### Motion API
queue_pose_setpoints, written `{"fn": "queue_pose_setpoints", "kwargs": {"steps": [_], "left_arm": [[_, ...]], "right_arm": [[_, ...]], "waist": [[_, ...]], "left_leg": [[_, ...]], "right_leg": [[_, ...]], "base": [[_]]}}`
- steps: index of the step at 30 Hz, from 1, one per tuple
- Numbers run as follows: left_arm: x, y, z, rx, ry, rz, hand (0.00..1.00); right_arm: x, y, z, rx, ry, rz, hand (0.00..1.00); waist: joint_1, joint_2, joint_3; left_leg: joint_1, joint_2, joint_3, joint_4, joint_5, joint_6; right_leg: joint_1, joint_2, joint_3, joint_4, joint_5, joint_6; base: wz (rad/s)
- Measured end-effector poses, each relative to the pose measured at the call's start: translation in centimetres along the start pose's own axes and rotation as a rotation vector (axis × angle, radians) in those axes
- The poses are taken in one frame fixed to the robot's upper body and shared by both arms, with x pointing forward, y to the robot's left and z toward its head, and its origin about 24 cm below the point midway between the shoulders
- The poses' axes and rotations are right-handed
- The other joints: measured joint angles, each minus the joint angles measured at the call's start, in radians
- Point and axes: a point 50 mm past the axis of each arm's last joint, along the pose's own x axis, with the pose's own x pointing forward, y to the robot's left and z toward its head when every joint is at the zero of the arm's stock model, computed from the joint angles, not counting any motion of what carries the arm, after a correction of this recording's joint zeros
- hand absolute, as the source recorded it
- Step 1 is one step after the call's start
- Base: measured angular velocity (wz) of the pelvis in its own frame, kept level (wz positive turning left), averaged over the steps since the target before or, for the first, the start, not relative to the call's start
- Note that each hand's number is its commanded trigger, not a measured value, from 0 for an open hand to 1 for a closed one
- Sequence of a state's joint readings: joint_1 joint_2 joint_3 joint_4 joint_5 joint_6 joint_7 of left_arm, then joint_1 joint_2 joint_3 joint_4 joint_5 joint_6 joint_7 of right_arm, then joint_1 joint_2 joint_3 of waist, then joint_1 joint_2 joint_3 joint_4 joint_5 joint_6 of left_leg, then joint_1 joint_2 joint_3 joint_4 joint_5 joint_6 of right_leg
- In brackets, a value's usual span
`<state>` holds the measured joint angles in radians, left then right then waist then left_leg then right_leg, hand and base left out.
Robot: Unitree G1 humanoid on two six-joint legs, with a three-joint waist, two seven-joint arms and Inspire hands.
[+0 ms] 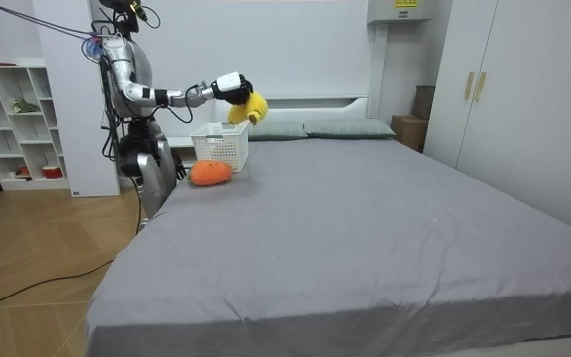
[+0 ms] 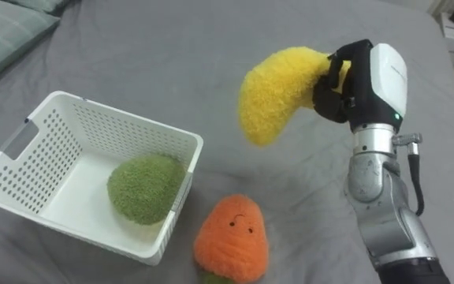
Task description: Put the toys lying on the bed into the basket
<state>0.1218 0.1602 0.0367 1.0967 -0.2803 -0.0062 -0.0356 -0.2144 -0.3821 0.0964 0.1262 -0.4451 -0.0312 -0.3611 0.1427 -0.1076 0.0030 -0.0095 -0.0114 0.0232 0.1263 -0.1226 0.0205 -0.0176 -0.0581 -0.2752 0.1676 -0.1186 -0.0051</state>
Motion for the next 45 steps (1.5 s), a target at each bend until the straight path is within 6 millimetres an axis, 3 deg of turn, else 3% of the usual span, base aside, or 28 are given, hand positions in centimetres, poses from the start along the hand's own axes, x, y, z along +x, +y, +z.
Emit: {"fn": "queue_pose_setpoints", "kwargs": {"steps": [8, 16, 19, 28, 38, 45], "left_arm": [[0.0, -0.2, 0.2, 0.0, -0.018, 0.0, 0.0], [0.2, -1.4, 0.7, 0.02, -0.025, -0.032, 0.0], [0.3, -2.1, 1.0, 0.037, -0.032, -0.054, 0.0], [0.4, -2.5, 1.1, 0.047, -0.034, -0.068, 0.0], [0.5, -3.0, 1.7, 0.076, -0.046, -0.082, 0.0], [0.6, -4.1, 2.4, 0.104, -0.063, -0.106, 0.0]], "right_arm": [[0.3, -0.9, 3.2, 0.054, -0.123, -0.013, 1.0], [0.9, 0.0, 5.4, 0.091, -0.182, 0.074, 1.0], [1.0, 0.4, 6.2, 0.097, -0.211, 0.101, 1.0], [0.4, 3.4, 8.4, 0.133, -0.248, 0.239, 1.0], [0.4, 5.3, 12.4, 0.149, -0.358, 0.306, 1.0], [-0.9, 8.3, 12.5, 0.107, -0.342, 0.457, 1.0]], "waist": [[0.001, -0.007, 0.0066], [0.006, -0.004, 0.0078], [0.024, -0.003, 0.0083], [0.069, -0.009, 0.0102], [0.116, -0.015, 0.0129], [0.166, -0.007, 0.022]], "left_leg": [[0.001, -0.002, -0.002, 0.0, -0.004, 0.002], [0.003, -0.001, 0.001, -0.001, -0.005, 0.002], [0.005, 0.0, 0.002, -0.002, -0.007, 0.002], [0.002, 0.0, -0.007, -0.002, -0.01, 0.0], [0.003, 0.0, -0.012, -0.001, -0.012, 0.001], [-0.001, 0.001, -0.013, -0.002, -0.012, 0.0]], "right_leg": [[0.007, -0.002, 0.002, -0.001, -0.007, 0.004], [0.0, 0.0, 0.011, 0.003, -0.007, 0.004], [0.002, 0.002, 0.024, 0.003, -0.007, 0.004], [0.006, 0.005, 0.025, 0.001, -0.007, 0.004], [0.009, 0.004, 0.017, 0.0, -0.007, 0.004], [0.004, 0.006, 0.021, 0.001, -0.007, 0.004]], "base": [[0.01], [-0.02], [-0.04], [0.02], [0.01], [0.0]]}}
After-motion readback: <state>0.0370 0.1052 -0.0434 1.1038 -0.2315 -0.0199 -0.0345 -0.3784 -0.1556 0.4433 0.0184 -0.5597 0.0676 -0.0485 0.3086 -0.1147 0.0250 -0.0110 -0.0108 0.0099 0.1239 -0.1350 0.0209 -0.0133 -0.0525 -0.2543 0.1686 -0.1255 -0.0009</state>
